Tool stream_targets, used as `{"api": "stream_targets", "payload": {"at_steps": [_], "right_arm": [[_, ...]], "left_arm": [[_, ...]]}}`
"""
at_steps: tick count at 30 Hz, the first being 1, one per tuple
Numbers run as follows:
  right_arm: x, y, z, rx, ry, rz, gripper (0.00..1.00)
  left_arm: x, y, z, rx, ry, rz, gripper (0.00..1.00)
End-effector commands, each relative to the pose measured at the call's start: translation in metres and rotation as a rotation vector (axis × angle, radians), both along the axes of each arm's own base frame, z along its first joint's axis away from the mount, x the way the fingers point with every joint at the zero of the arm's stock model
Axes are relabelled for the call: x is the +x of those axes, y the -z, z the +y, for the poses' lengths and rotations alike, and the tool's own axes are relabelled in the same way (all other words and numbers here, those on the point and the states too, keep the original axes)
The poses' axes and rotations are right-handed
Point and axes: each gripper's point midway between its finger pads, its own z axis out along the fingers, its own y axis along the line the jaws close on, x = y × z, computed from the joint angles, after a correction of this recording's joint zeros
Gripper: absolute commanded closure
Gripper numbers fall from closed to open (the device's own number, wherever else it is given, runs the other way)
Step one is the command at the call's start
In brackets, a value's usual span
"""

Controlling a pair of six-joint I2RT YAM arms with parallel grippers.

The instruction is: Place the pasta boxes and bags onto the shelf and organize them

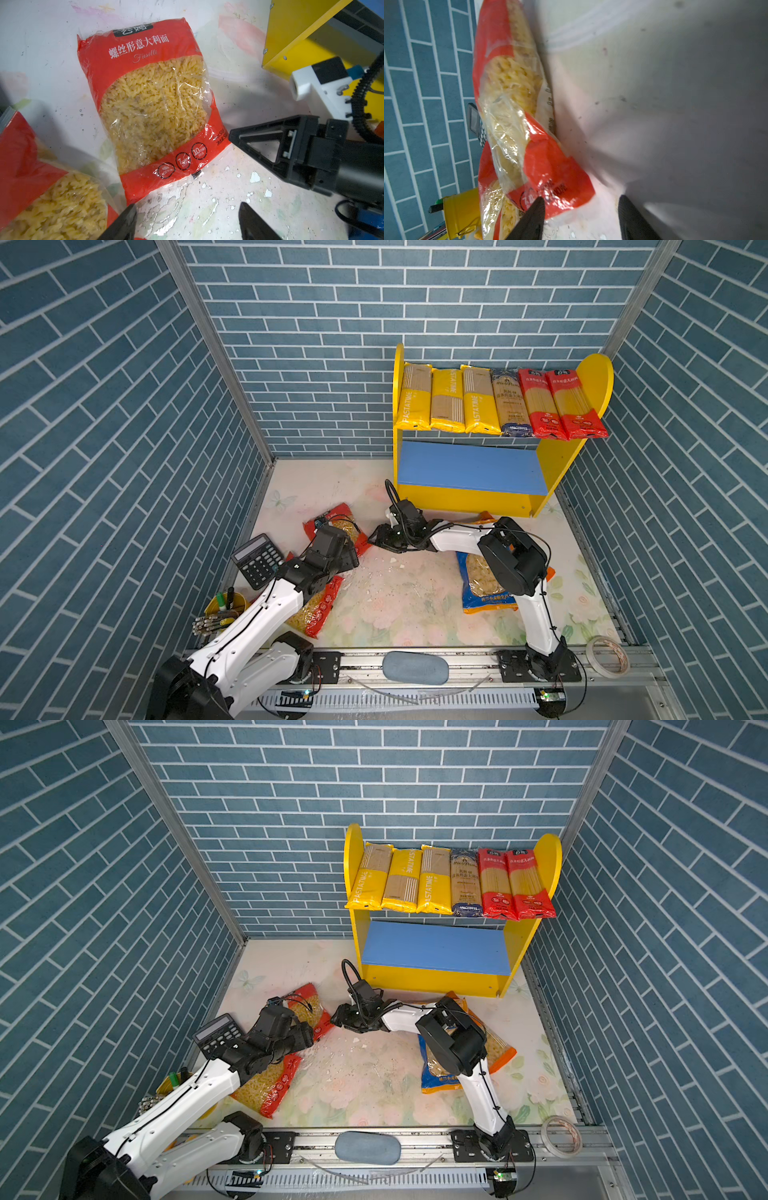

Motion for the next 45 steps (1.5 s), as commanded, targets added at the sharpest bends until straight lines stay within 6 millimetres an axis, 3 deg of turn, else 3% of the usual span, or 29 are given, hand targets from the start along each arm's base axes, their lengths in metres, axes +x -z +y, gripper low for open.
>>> {"api": "stream_targets", "payload": {"at_steps": [1,8,12,15,19,25,28,29,32,34,36,41,45], "right_arm": [[-0.005,0.002,0.027,0.057,-0.033,0.047,0.49],[-0.006,-0.016,0.024,0.086,-0.022,0.001,0.88],[-0.006,-0.047,0.017,0.122,-0.021,-0.040,1.00],[-0.008,-0.064,-0.002,0.122,-0.018,-0.069,1.00],[-0.024,-0.059,-0.055,0.048,0.003,-0.052,1.00],[-0.089,-0.020,-0.163,-0.159,0.068,0.043,1.00],[-0.131,-0.009,-0.194,-0.183,0.054,0.129,1.00],[-0.144,-0.009,-0.198,-0.181,0.032,0.149,0.98],[-0.162,-0.020,-0.204,-0.155,-0.032,0.163,0.74],[-0.155,-0.027,-0.216,-0.195,-0.016,0.128,0.61],[-0.138,-0.034,-0.222,-0.184,0.021,0.098,0.55],[-0.094,-0.039,-0.223,-0.171,0.061,0.034,0.51],[-0.073,-0.041,-0.209,-0.181,0.028,-0.006,0.49]], "left_arm": [[-0.003,0.001,0.005,0.008,-0.011,0.000,0.22],[0.000,-0.020,0.010,0.035,-0.003,-0.049,0.22],[0.005,-0.035,0.006,0.023,0.011,-0.083,0.22],[0.011,-0.049,-0.001,-0.008,0.024,-0.109,0.22],[0.017,-0.056,-0.019,-0.084,0.067,-0.120,0.22],[0.025,-0.038,-0.070,-0.184,0.148,-0.106,0.22],[0.025,-0.021,-0.096,-0.204,0.193,-0.062,0.22],[0.024,-0.015,-0.101,-0.212,0.201,-0.042,0.22],[0.020,0.001,-0.105,-0.227,0.198,0.002,0.23],[0.014,0.011,-0.101,-0.222,0.193,0.026,0.23],[0.007,0.018,-0.100,-0.231,0.195,0.047,0.24],[-0.018,0.038,-0.102,-0.306,0.193,0.127,0.25],[-0.037,0.057,-0.105,-0.341,0.188,0.175,0.26]]}}
